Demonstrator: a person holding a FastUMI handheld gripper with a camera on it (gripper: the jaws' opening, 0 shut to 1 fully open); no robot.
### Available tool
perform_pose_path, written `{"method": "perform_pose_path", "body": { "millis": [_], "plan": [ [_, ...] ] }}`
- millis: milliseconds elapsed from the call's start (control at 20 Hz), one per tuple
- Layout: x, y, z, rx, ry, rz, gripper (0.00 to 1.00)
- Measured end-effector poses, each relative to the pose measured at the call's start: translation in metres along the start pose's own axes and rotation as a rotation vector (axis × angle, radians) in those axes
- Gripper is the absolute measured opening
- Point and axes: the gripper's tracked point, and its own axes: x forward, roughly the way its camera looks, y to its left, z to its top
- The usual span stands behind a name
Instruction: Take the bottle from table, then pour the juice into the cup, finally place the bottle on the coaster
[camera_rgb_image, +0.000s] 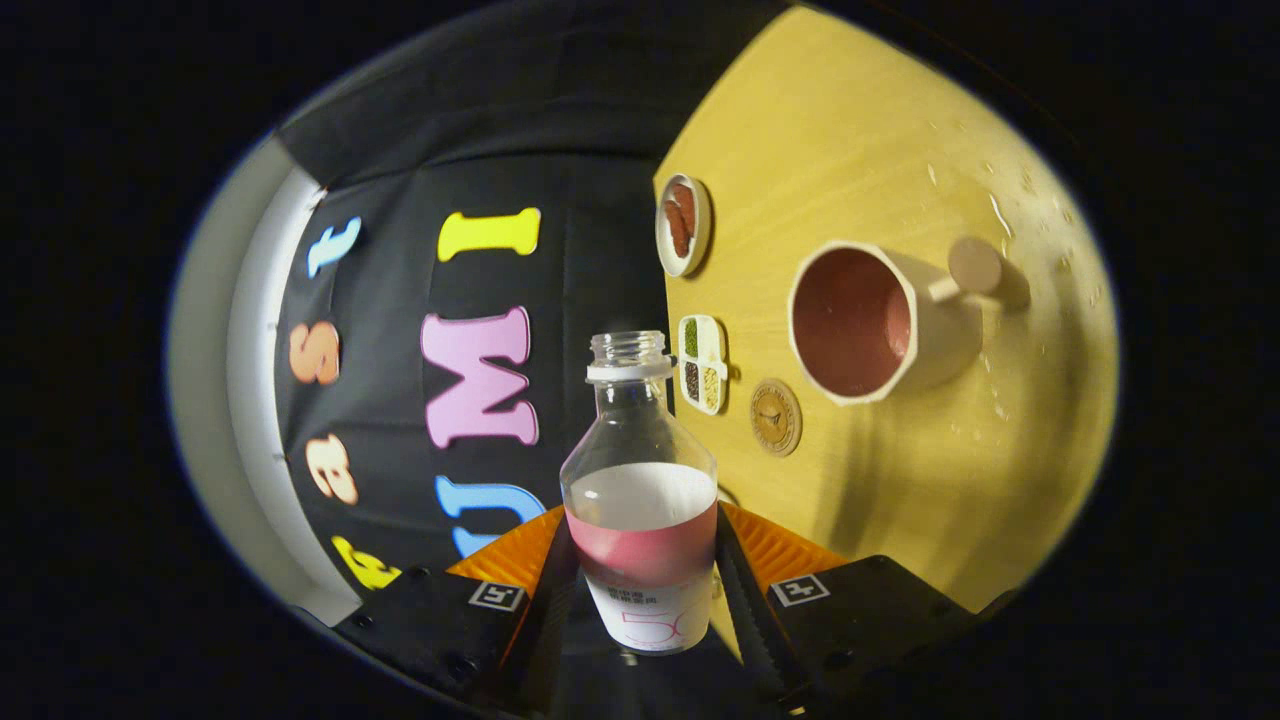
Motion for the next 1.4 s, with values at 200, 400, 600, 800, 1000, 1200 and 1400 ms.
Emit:
{"method": "perform_pose_path", "body": {
  "millis": [200,400,600,800,1000,1200,1400],
  "plan": [
    [0.004,0.011,0.009,-0.36,-0.074,0.016,0.74],
    [0.009,0.037,0.022,-0.637,-0.218,0.0,0.74],
    [0.019,0.054,0.026,-0.897,-0.312,-0.044,0.74],
    [0.032,0.077,0.02,-1.171,-0.396,-0.085,0.74],
    [0.057,0.088,0.012,-1.38,-0.488,-0.098,0.74],
    [0.093,0.081,-0.005,-1.407,-0.498,-0.098,0.74],
    [0.127,0.063,-0.009,-1.428,-0.496,-0.145,0.74]
  ]
}}
